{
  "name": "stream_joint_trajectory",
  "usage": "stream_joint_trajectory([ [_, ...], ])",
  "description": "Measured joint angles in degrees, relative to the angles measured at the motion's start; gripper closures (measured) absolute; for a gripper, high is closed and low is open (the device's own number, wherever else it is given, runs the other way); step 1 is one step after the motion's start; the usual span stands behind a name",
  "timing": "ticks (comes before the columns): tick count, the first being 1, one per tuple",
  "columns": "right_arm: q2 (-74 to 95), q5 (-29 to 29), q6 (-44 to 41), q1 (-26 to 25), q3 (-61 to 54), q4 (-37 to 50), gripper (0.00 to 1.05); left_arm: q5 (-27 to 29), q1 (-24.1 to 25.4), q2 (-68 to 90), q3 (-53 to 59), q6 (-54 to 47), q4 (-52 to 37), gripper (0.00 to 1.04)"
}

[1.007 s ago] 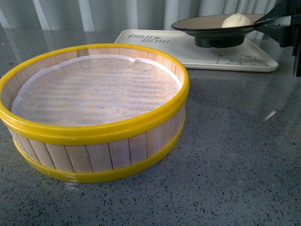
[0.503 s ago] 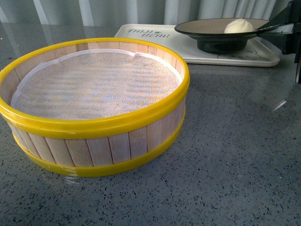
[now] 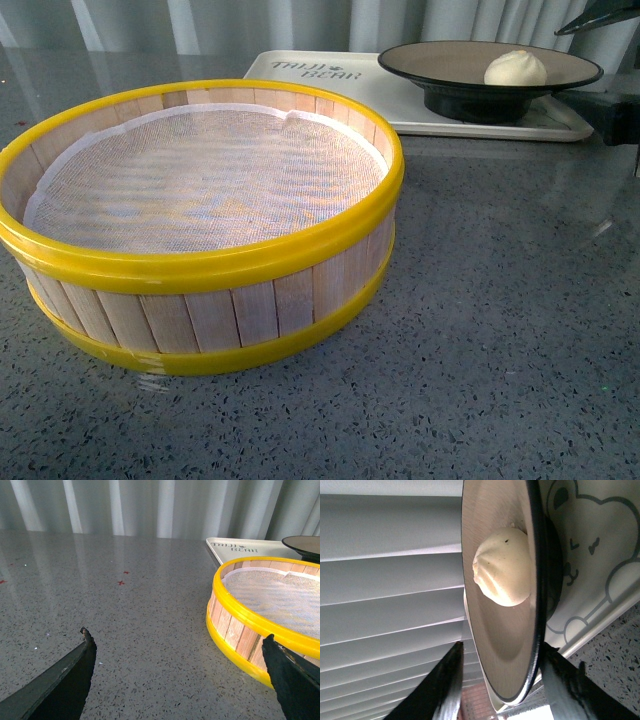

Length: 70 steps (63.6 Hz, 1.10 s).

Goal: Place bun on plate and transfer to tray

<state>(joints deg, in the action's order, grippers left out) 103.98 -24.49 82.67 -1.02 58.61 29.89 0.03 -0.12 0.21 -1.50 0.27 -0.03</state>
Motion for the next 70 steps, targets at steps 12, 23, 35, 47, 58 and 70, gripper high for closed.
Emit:
stream_joint_trajectory([
  [12,-4.07,0.9,0.24,0.11,-2.32,-2.62,0.09,0.0,0.0,0.0,0.0,-0.02,0.0,0.07],
  [23,-8.39,1.7,-0.35,0.37,-4.74,-5.55,0.09,-0.02,0.0,0.0,0.02,-0.02,0.0,0.07],
  [35,-13.11,2.36,-1.57,0.07,-7.28,-7.3,0.09,-0.02,0.0,0.0,0.0,-0.02,0.0,0.07],
  [47,-19.39,2.34,-3.8,-1.14,-11.34,-9.22,0.09,-0.02,0.0,0.0,0.0,-0.02,0.0,0.07],
  [58,-30.73,5.33,-13.27,-6.27,-14.78,-14.84,0.09,0.0,0.0,0.0,0.0,-0.02,0.0,0.07],
  [70,-41.75,18.62,-35.23,-12.0,-20.0,-12.98,0.09,-0.02,0.0,0.0,0.02,-0.02,0.0,0.07],
])
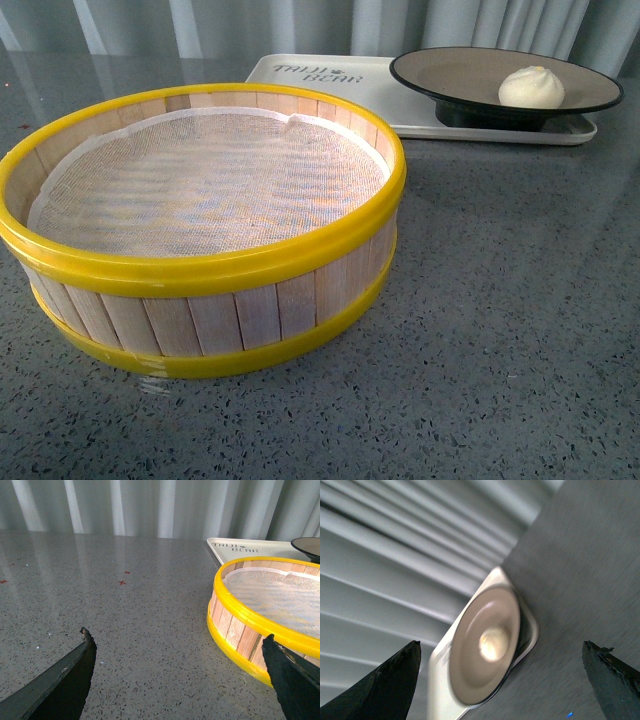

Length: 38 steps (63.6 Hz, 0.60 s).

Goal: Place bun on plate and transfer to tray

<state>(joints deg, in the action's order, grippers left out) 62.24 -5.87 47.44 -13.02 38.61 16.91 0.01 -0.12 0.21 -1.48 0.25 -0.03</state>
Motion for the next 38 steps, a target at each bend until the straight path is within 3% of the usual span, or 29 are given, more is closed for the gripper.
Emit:
stream_joint_trajectory([
  [9,-10.78,4.42,-22.25,-1.77,-8.83,7.87,0.09,0.0,0.0,0.0,-0.02,0.0,0.0,0.07],
  [12,-14.86,-3.21,-30.93,-3.37,-11.32,5.07,0.16,0.02,0.0,0.0,-0.02,0.0,0.0,0.07],
  [16,-19.58,-9.07,-38.01,-3.78,-15.1,2.01,0.27,0.02,0.0,0.0,-0.02,0.0,0.0,0.07],
  [25,-27.15,-7.8,-44.74,-1.2,-22.27,1.38,0.52,0.0,0.0,0.0,0.0,0.0,0.0,0.07],
  [38,-32.22,-3.67,-46.66,2.95,-27.54,1.51,0.86,0.02,0.0,0.0,-0.02,0.0,0.0,0.07],
])
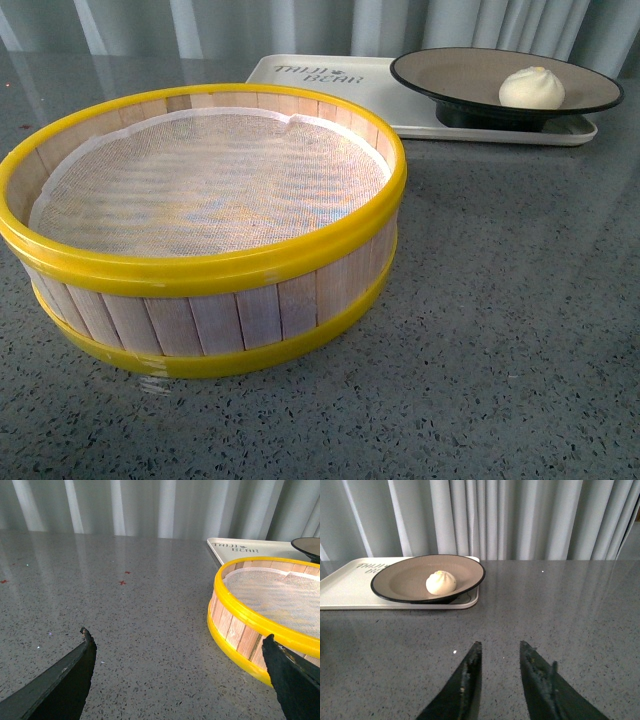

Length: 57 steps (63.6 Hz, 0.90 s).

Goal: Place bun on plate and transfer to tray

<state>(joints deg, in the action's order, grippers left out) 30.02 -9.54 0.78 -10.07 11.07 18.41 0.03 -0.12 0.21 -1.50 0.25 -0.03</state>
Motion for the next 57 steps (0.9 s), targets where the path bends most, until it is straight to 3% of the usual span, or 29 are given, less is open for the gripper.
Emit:
stream_joint_trajectory([
  [7,-2.58,1.75,-0.42,1.95,-2.23,-0.09,1.04,0.0,0.0,0.0,0.0,0.0,0.0,0.07],
  [13,-5.33,4.04,-0.5,4.24,-4.09,-0.87,1.03,0.0,0.0,0.0,0.0,0.0,0.0,0.07],
  [17,-6.75,8.81,-0.52,7.48,-4.96,-1.51,1.03,-0.02,0.0,0.0,0.02,0.0,0.0,0.07],
  [23,-8.74,9.07,-0.59,9.79,-6.16,-2.29,1.03,-0.02,0.0,0.0,0.0,0.0,0.0,0.07],
  [57,-18.08,9.49,-0.59,9.86,-10.8,-6.6,1.03,0.0,0.0,0.0,0.0,0.0,0.0,0.07],
])
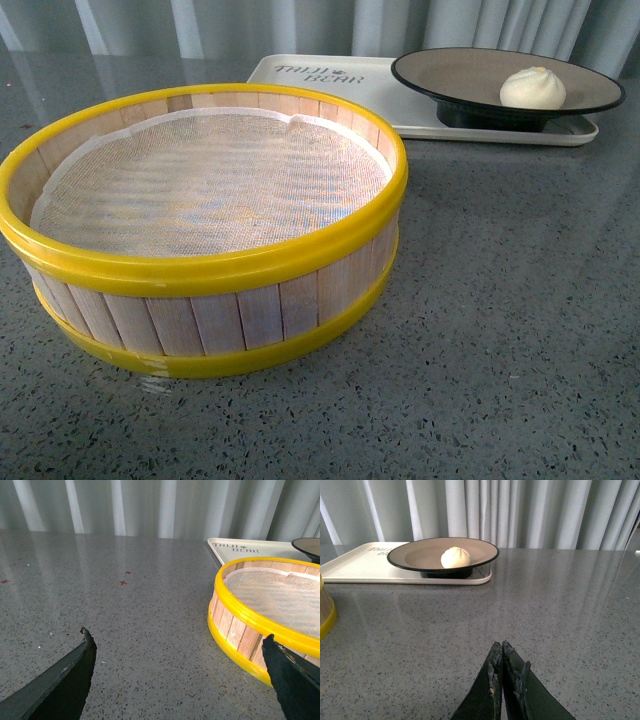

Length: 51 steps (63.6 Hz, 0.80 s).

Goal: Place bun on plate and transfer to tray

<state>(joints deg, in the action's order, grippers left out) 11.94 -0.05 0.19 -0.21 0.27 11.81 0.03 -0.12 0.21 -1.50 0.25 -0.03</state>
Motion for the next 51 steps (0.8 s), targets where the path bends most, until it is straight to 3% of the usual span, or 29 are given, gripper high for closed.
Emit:
stream_joint_trajectory([
  [10,-2.54,0.0,0.0,0.0,0.02,-2.27,1.03,0.0,0.0,0.0,0.0,0.0,0.0,0.07],
  [16,-10.14,0.0,-0.04,0.02,0.04,-11.43,1.03,0.02,0.0,0.0,0.0,0.02,0.0,0.07],
  [28,-11.69,-0.02,-0.11,0.02,0.04,-11.74,1.03,0.0,0.0,0.0,0.0,0.02,0.0,0.07],
  [47,-11.72,0.0,-0.11,0.02,0.04,-11.78,0.49,0.0,0.0,-0.02,0.0,0.0,0.0,0.07],
  [51,-11.72,0.0,-0.09,0.02,0.04,-11.78,0.33,0.0,0.0,-0.02,0.0,0.0,0.0,0.07],
])
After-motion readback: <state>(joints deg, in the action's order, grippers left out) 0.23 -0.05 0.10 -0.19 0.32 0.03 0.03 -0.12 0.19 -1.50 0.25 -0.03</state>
